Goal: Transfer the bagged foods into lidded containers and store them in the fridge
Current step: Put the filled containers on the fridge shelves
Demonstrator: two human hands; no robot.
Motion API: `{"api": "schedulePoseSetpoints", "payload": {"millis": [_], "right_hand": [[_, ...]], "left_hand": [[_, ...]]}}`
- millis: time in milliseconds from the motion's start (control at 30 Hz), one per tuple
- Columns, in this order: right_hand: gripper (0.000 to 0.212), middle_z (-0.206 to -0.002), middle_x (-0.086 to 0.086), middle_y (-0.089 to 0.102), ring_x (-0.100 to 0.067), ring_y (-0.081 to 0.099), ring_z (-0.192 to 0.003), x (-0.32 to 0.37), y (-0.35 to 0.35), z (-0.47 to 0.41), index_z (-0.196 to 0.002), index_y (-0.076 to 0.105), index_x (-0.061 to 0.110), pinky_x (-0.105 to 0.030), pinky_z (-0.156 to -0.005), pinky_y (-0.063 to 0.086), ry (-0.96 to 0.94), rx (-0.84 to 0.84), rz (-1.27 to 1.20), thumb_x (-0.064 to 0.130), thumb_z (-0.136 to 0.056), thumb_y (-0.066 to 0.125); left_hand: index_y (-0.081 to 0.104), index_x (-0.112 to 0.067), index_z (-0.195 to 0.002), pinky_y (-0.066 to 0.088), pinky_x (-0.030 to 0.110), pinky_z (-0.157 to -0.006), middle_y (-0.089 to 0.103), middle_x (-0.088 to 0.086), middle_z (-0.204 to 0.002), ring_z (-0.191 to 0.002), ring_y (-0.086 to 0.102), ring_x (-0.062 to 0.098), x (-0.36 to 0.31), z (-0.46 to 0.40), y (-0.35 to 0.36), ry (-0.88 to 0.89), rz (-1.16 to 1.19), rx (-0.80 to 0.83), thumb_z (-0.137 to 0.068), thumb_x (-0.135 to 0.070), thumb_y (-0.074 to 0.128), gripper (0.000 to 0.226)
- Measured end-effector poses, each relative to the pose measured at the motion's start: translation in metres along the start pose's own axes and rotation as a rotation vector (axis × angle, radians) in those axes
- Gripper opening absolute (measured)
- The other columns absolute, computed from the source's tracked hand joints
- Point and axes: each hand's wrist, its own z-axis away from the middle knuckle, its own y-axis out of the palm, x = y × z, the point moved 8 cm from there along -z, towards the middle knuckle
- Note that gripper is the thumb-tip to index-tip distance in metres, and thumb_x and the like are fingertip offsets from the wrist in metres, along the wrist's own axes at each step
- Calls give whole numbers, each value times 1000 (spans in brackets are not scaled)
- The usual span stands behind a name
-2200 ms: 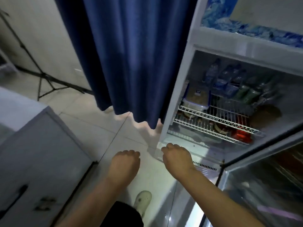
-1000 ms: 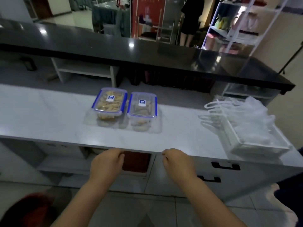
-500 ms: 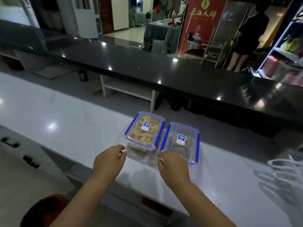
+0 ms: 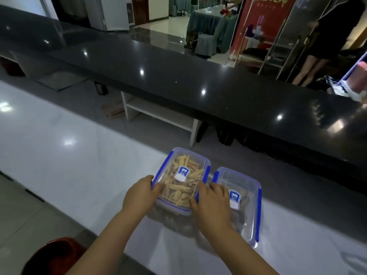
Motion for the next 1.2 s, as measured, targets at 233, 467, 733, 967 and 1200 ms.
{"api": "schedulePoseSetpoints", "payload": {"millis": [233,467,733,967,1200], "right_hand": [[46,-137,0,49,-22,32,-134,11,8,-8,-136,38,24,-43,-117,5,154,-42,-16,43,-94,33],[37,-114,-4,64,-23,56,-106,55,9,-4,-123,51,20,-39,-102,41,260,-215,-41,32,-88,48],[45,-116,16,57,-5,60,-101,50,-1,49,-135,34,36,-33,-81,57,579,-472,-820,45,-92,45],[53,-111,12,62,-7,64,-96,8,-18,147,-125,45,34,-28,-74,58,746,-607,-1024,62,-80,39],[28,-97,14,66,-3,65,-84,-49,-21,301,-98,49,50,-41,-75,57,946,-858,-1053,69,-81,40]], "left_hand": [[57,-14,-105,45,20,-58,65,2,-93,-77,62,13,17,-27,17,2,280,150,-91,-42,51,32],[55,-18,-100,45,20,-56,66,1,-93,-75,62,11,33,-39,-16,65,332,147,-91,-42,50,26],[54,-22,-102,42,15,-53,63,-8,-89,-74,63,8,-1,-23,-41,199,486,220,-89,-46,50,28],[52,-28,-104,47,17,-57,61,-16,-89,-76,64,7,-72,52,-18,374,556,399,-75,-56,46,40],[58,-25,-95,44,22,-55,64,-8,-82,-75,61,9,-134,183,47,588,458,586,-91,-42,51,18]]}}
